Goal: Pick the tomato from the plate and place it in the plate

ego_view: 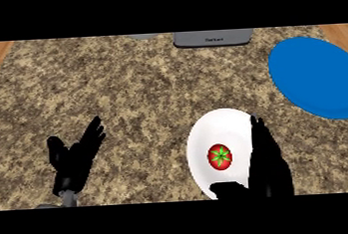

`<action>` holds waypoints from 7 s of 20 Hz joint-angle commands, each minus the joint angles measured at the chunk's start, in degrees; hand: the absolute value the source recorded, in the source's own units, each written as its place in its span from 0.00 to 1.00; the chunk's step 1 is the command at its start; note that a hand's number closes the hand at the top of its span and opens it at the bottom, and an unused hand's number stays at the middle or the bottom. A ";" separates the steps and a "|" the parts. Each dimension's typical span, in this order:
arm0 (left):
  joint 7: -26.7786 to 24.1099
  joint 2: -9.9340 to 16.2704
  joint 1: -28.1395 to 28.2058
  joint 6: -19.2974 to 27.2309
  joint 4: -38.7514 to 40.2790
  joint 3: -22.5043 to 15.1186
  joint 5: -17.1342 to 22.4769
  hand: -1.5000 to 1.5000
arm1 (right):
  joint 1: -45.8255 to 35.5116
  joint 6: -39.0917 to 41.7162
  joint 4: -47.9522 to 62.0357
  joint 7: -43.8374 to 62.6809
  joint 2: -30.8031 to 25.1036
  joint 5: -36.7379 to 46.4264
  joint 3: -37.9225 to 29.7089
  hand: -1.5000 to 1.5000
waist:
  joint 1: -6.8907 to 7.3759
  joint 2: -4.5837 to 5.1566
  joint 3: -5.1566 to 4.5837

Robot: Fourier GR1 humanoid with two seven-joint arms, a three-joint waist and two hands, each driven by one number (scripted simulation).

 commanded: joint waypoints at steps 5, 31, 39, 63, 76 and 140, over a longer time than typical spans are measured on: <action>-0.41 -1.17 -1.05 -1.94 3.99 3.18 -0.73 0.50 | -3.76 -1.09 5.02 5.04 2.17 -0.14 0.61 0.00 | -0.38 0.01 -0.01; 4.37 -4.99 0.50 -0.94 -3.82 2.54 -5.14 0.50 | -9.22 -4.11 30.79 -3.29 2.20 -2.05 -2.24 1.00 | -0.20 -0.02 0.02; 0.12 -4.68 3.56 -4.49 -1.42 3.97 -5.76 0.50 | -11.01 -1.76 25.35 2.08 2.21 5.51 0.29 1.00 | -0.23 -0.05 0.00; 3.15 -3.58 -0.24 -4.76 -1.31 7.41 -5.32 0.50 | 0.33 -22.32 -1.80 -38.30 -13.76 -18.35 -13.34 1.00 | -0.44 0.02 0.07; 1.83 -7.40 0.56 -4.25 0.87 4.77 -7.18 0.50 | -19.32 -25.10 32.31 -63.31 -21.35 -41.88 -40.83 1.00 | 0.74 0.27 0.10; -0.23 -9.82 -0.87 -4.40 4.03 5.69 -9.75 0.50 | -24.73 28.93 100.62 -116.56 -46.02 -52.91 -58.38 0.00 | 0.56 0.62 0.30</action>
